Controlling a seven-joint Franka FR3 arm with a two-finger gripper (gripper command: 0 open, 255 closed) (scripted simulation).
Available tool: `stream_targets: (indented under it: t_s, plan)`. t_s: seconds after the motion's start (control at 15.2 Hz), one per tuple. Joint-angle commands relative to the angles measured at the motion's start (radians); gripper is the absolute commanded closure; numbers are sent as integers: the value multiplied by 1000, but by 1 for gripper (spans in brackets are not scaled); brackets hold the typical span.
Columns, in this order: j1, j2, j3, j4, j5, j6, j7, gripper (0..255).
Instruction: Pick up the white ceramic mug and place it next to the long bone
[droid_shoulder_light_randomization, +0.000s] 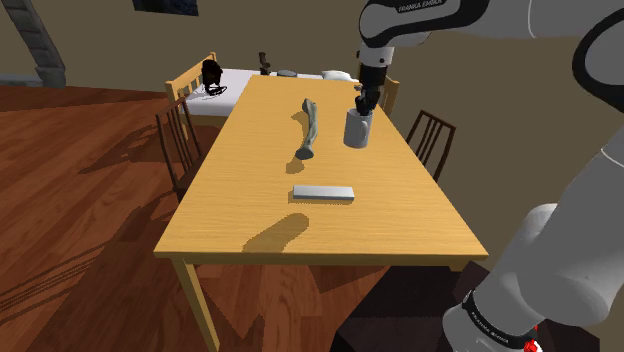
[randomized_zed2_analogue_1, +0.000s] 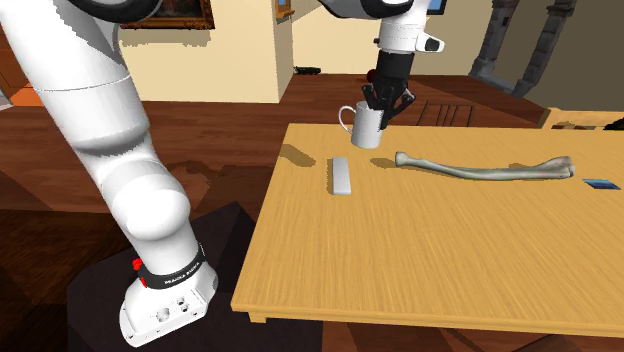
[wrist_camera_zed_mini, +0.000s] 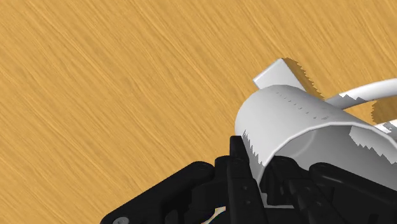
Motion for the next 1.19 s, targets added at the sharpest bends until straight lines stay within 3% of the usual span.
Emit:
stream_targets:
  t_s: [0.0,0.33,0.46,1.12]
  plan:
    - [6,80,6,94,30,-18,6,255]
    - [13,266,28,332,91,-81,36,255]
    - [8,372,40,481,121,-128,54,255]
    - [16,367,44,340,121,9,50,255]
